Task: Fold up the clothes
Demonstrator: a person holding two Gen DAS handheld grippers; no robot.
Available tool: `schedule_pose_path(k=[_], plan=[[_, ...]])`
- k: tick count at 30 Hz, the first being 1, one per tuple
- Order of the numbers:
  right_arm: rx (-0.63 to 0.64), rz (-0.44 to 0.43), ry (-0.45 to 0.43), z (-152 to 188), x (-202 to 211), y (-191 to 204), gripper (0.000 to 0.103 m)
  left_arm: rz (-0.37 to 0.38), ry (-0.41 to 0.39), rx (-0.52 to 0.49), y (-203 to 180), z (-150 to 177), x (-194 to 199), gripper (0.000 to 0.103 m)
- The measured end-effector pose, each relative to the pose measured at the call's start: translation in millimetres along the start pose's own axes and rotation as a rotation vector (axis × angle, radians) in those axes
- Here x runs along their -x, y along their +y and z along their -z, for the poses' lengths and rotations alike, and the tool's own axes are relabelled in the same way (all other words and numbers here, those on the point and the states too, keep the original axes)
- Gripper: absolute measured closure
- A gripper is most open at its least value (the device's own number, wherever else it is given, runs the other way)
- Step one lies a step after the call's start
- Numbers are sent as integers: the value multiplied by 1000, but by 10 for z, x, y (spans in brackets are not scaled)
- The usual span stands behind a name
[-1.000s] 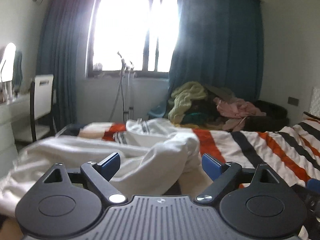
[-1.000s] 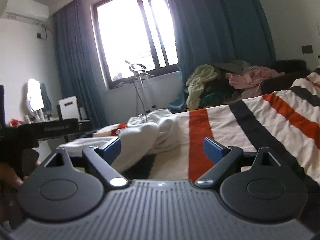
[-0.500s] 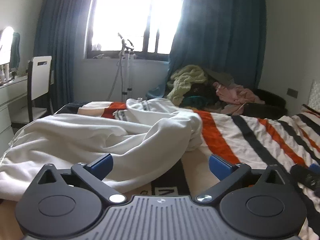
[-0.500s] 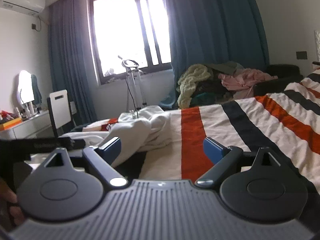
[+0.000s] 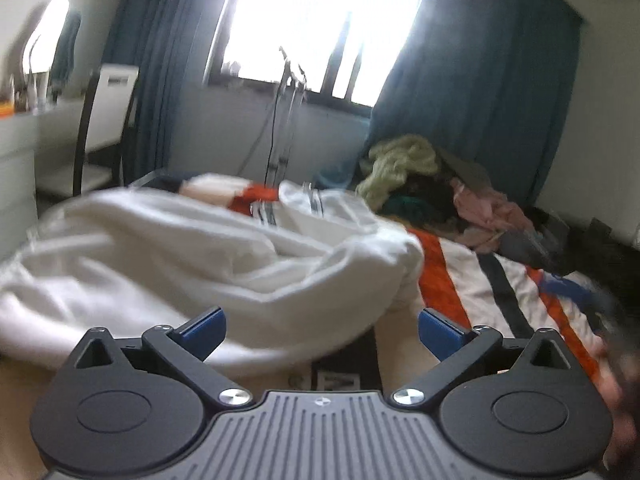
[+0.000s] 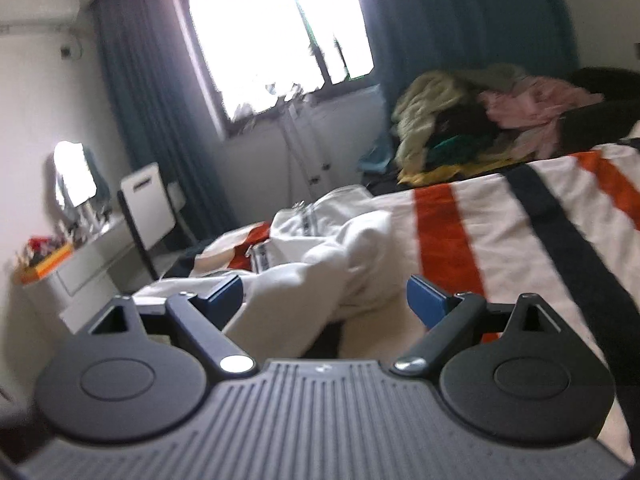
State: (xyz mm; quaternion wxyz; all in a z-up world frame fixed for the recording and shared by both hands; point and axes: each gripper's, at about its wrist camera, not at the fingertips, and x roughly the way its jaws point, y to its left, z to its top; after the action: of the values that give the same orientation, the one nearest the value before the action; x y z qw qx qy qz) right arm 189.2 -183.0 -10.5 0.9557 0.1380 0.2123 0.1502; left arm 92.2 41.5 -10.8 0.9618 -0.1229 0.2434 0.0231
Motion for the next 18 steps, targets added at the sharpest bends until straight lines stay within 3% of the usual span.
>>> schedule_pose_path(k=[5, 8, 10, 13, 18], plan=[[207, -4, 146, -344, -1133, 455, 13, -106, 74, -102, 170, 62, -426, 0], [348, 3, 188, -408, -1772, 721, 13, -161, 60, -76, 354, 58, -704, 0], [360, 7, 212, -464, -2212, 821, 14, -180, 51, -44, 446, 33, -895, 0], [374, 14, 244, -565, -2899, 953, 20, -189, 36, -18, 519, 23, -1140, 0], [417, 36, 357, -534, -3983, 1234, 29, -144, 99, 41, 692, 40, -1547, 0]])
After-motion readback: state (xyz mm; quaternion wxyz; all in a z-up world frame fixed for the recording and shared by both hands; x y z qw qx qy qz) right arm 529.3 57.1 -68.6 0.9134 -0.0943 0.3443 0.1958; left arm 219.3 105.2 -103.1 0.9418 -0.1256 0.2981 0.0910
